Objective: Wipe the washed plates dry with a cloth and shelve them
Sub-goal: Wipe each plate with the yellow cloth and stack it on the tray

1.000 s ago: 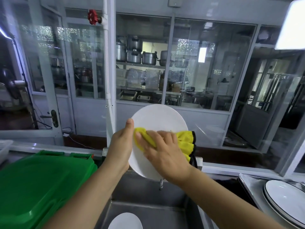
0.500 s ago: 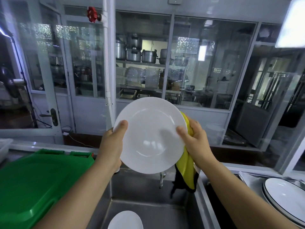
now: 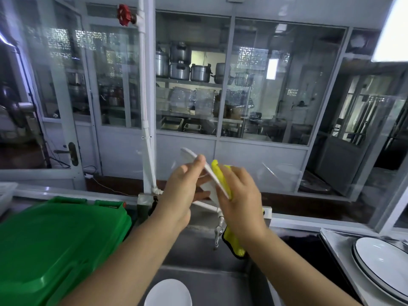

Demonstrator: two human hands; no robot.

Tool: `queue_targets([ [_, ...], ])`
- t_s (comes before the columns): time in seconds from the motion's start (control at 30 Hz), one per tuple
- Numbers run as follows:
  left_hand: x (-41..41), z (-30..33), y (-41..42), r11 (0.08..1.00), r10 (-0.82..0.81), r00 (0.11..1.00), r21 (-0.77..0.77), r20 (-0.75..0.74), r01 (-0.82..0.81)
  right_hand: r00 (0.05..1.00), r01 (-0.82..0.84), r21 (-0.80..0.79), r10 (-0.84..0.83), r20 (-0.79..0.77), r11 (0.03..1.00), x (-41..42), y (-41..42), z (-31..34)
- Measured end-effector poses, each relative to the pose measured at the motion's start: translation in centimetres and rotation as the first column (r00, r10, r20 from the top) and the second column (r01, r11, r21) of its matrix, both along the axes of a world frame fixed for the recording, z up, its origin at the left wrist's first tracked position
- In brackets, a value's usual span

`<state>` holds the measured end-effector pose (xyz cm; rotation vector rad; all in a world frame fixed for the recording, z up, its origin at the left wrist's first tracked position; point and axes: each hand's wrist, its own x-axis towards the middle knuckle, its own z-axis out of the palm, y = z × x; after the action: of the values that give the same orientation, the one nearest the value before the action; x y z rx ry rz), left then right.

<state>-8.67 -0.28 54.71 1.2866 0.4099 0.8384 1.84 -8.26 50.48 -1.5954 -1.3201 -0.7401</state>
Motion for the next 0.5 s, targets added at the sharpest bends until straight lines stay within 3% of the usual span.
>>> queue_targets([
  [0.07,0.3,0.6,-0.4,0.993,0.028,0.998,-0.120,0.052,-0.022,0.977,0.042,0.036,-0.048,0.210,0.999,-0.3,0.6,-1.3],
  [0.17,0.6,0.5,-0.5,0.974,0.180,0.982,-0.148,0.050,-0.171,0.918,0.080,0.070,-0.101,0.384,0.994,-0.7,1.2,-2.2],
  [0.33,0.3,-0.5,-0.1,0.954,0.259,0.964,-0.172,0.062,-0.245,0.871,0.040,0.082,-0.075,0.485,0.996,-0.9,1.2,-2.9],
  [0.5,-0.1,-1.0,0.8,0.946,0.264,0.956,-0.230,0.129,-0.230,0.869,-0.020,-0.006,0.020,0.495,1.000,0.3,0.3,-3.3],
])
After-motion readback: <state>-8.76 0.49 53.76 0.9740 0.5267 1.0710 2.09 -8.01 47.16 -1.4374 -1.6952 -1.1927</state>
